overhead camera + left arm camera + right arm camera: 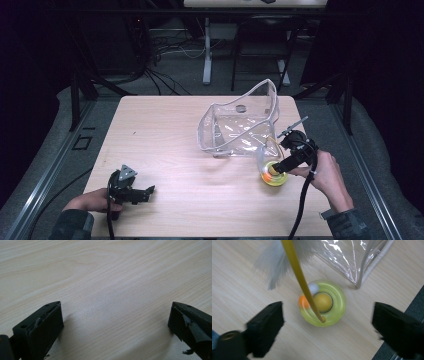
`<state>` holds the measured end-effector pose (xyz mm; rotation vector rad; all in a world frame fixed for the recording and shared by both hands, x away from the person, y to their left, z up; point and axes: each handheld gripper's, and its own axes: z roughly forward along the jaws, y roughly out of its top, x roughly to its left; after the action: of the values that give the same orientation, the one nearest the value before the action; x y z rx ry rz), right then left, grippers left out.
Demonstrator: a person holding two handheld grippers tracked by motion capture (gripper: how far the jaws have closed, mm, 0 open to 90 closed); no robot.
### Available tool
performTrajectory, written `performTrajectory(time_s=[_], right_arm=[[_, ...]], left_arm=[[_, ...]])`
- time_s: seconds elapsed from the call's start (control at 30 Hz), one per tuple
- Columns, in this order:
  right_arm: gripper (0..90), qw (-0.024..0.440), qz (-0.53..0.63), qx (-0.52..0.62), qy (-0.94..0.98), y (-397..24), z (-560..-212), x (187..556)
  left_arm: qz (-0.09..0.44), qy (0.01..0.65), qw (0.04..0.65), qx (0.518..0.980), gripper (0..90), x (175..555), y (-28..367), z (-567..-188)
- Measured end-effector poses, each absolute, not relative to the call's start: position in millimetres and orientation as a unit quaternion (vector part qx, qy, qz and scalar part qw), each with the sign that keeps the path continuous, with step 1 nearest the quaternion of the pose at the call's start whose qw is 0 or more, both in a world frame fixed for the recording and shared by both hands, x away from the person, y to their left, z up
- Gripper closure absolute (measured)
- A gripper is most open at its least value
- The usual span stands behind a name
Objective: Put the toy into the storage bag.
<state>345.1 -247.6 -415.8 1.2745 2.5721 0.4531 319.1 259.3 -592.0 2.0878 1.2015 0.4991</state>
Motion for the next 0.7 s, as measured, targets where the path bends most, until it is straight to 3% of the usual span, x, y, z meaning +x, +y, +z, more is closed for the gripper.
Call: performTrajectory(time_s=[0.07,0.1,0.2,0.23,0.3,0.7], right_arm=[[22.3,0.118,0.154,0.435,0.879,-247.4,-413.5,345.3],[30.0,0.121,0.157,0.432,0.88,-246.2,-408.3,345.1],[32.8,0.125,0.157,0.429,0.881,-245.2,-404.6,344.6],[43.0,0.121,0.152,0.424,0.885,-244.3,-401.5,344.4],[48.7,0.126,0.149,0.423,0.885,-243.4,-400.8,344.7],[70.4,0.13,0.143,0.408,0.893,-238.3,-388.8,343.7]], left_arm=[[0.191,0.46,0.334,0.8,0.0,319.1,259.4,-592.0],[0.191,0.46,0.334,0.8,0.0,319.1,259.3,-592.0],[0.191,0.46,0.334,0.8,0.0,319.1,259.3,-592.0],[0.191,0.46,0.334,0.8,0.0,319.1,259.3,-592.0],[0.191,0.46,0.334,0.8,0.0,319.1,259.3,-592.0],[0.191,0.46,0.334,0.8,0.0,319.1,259.4,-592.0]])
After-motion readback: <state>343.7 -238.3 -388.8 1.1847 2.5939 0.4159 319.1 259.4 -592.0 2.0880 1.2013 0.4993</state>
